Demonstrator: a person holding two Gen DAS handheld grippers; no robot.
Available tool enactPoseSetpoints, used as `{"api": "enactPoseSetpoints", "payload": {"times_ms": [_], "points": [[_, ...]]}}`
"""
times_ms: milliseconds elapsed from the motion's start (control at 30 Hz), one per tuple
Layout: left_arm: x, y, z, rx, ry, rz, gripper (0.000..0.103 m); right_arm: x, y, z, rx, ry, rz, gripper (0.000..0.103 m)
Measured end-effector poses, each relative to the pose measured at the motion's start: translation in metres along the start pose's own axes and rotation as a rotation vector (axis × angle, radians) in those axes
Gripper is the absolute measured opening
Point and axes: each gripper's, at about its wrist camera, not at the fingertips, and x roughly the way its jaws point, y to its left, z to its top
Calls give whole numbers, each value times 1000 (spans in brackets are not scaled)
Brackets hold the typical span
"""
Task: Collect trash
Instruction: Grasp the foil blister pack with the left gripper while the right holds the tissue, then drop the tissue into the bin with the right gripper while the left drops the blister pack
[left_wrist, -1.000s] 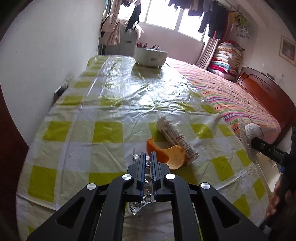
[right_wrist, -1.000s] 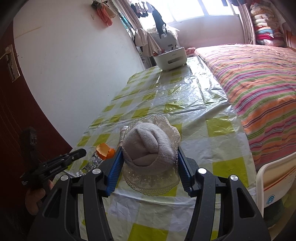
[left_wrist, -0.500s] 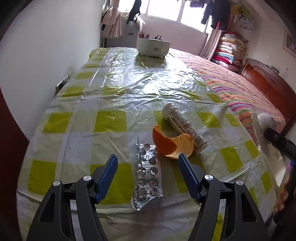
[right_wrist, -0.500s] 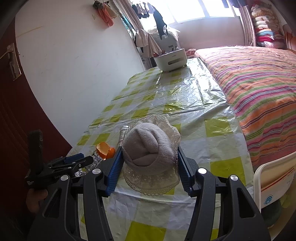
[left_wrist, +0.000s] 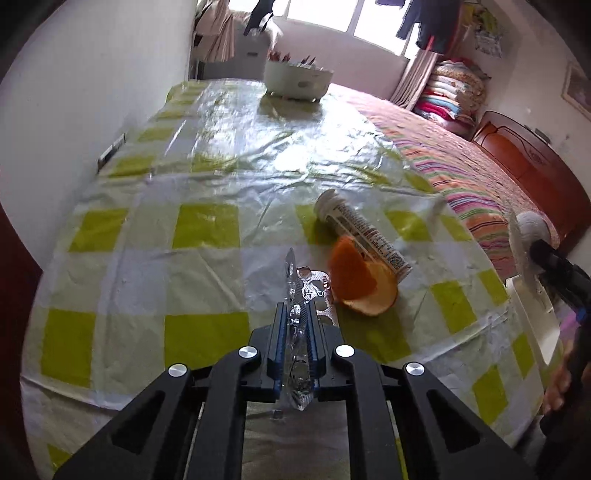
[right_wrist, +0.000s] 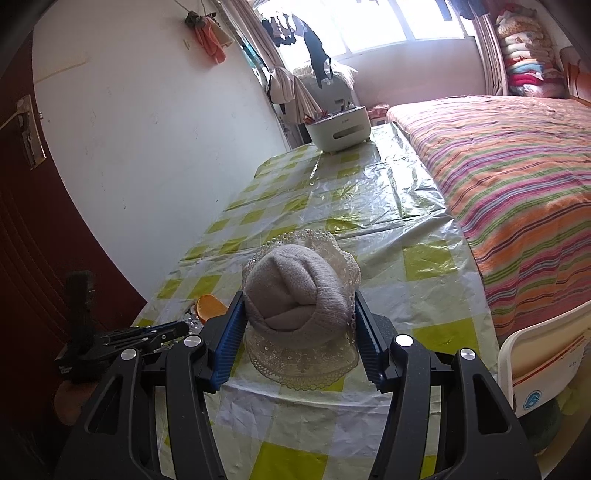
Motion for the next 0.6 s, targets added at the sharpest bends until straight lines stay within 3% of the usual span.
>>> {"api": "enactPoseSetpoints", "payload": {"times_ms": [100,367,600], "points": [[-6,-8,1,39,-32,18,10,-2,-2,0,7,-9,-4,55],[-23,-30,7,83,-104,-25,10,-15,-6,2,7,-42,-18,55],[-24,-56,9,134,-109,-40,10,-30,-24,1,26,-64,-46,55]]}}
